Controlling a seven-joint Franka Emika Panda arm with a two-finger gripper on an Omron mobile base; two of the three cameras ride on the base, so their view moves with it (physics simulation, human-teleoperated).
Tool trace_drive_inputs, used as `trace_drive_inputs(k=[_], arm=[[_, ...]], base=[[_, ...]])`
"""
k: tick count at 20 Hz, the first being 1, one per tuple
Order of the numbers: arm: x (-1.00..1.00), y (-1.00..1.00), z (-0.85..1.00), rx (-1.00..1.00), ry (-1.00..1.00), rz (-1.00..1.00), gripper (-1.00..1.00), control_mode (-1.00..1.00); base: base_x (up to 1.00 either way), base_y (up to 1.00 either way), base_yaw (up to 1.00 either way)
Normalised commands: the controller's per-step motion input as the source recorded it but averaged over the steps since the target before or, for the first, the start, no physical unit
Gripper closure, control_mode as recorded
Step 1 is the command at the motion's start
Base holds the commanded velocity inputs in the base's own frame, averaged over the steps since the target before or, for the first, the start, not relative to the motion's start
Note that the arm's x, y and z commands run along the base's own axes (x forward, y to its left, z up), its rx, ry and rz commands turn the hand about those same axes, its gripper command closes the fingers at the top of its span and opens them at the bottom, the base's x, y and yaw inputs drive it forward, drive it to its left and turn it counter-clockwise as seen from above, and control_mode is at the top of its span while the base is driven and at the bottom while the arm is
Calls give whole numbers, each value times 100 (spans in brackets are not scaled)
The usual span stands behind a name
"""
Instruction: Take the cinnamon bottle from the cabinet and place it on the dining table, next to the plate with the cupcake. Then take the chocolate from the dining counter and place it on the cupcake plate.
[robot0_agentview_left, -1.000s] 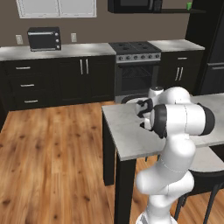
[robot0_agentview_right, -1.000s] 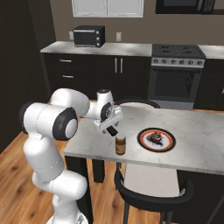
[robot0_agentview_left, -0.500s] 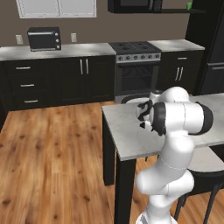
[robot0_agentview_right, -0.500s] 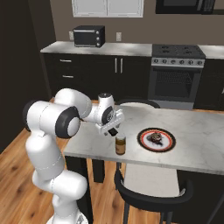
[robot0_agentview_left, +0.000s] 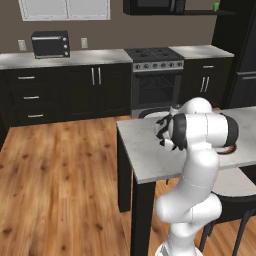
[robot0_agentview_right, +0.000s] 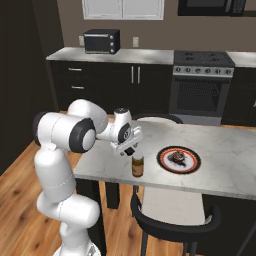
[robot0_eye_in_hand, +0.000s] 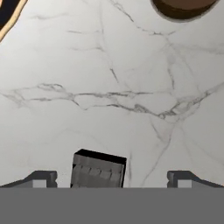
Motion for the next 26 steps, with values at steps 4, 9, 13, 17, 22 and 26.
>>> trace_drive_inputs(k=[4, 9, 13, 17, 22, 26], arm=[[8, 28, -23, 1, 0, -11, -100, -100], [1, 23, -25, 0, 0, -11, -100, -100], [5, 3, -18, 0, -1, -13, -100, -100], [11, 0, -10, 0, -3, -14, -100, -100], [14, 1, -34, 0, -2, -13, -100, -100], [11, 19, -63, 0, 0, -11, -100, -100]], base=[[0, 0, 0], [0, 0, 0], [0, 0, 0], [0, 0, 0], [0, 0, 0], [0, 0, 0]])
